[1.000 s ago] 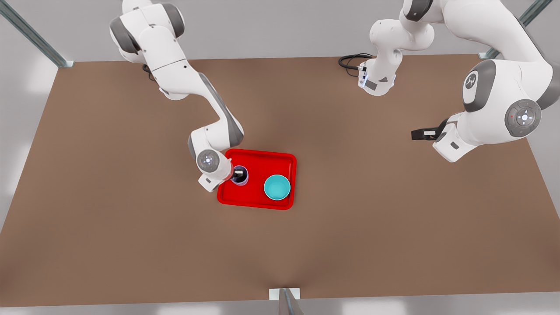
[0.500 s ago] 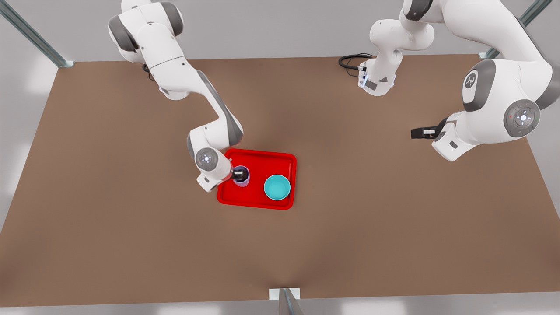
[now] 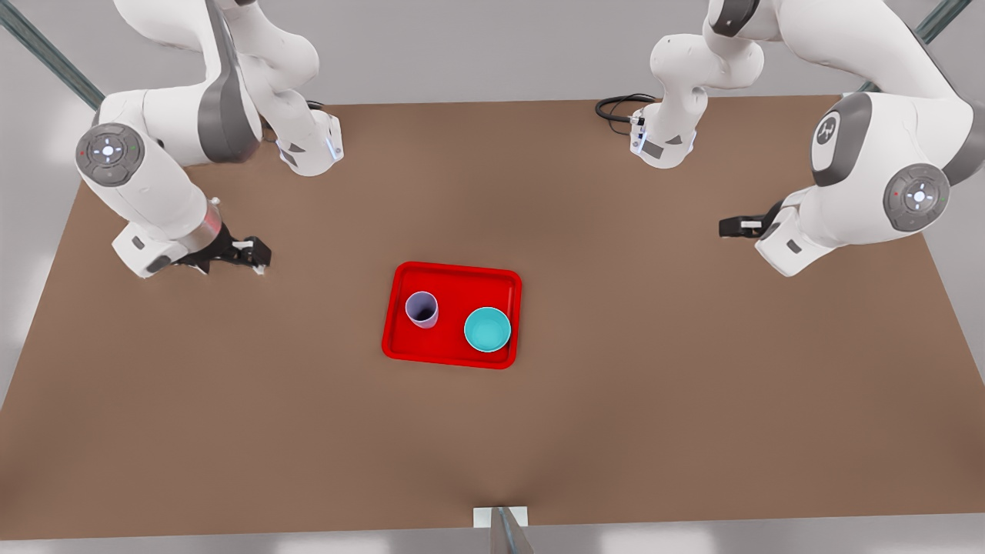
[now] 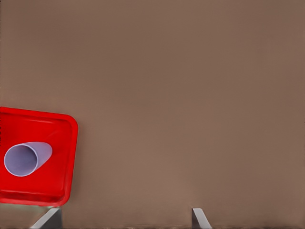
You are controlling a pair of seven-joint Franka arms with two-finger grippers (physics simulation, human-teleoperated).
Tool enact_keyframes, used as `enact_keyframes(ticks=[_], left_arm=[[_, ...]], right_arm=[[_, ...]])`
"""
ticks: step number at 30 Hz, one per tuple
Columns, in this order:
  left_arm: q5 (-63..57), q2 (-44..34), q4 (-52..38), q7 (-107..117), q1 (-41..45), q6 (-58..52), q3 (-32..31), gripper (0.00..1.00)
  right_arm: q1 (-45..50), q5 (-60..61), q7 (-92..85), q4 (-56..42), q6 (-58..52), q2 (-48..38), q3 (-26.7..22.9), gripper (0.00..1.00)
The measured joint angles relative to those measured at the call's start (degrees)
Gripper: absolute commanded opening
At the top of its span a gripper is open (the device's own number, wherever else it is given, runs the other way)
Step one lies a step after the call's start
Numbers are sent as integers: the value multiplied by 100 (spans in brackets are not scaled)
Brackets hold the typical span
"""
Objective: Place the bowl on the tray with the left arm and the cup on the tray with the right arm
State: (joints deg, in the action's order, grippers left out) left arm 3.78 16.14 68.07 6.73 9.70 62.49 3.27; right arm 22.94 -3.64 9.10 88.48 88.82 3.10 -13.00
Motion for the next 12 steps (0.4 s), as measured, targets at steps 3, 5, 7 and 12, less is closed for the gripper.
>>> enact_keyframes(ticks=[3, 5, 7, 12], left_arm=[[6, 1, -2, -3, -3, -50, -2, 100], [12, 1, -2, -5, -3, -80, -2, 100], [15, 1, -2, -6, -3, -101, -2, 100], [19, 1, -2, -9, -3, -131, -2, 100]], right_arm=[[-387, -67, -297, -18, -383, -62, 303, 100], [-558, -75, -433, -487, -747, 354, 367, 100], [-654, -82, -553, -658, -1017, 494, 435, 100], [-990, -105, -785, -699, -1384, 479, 812, 100]])
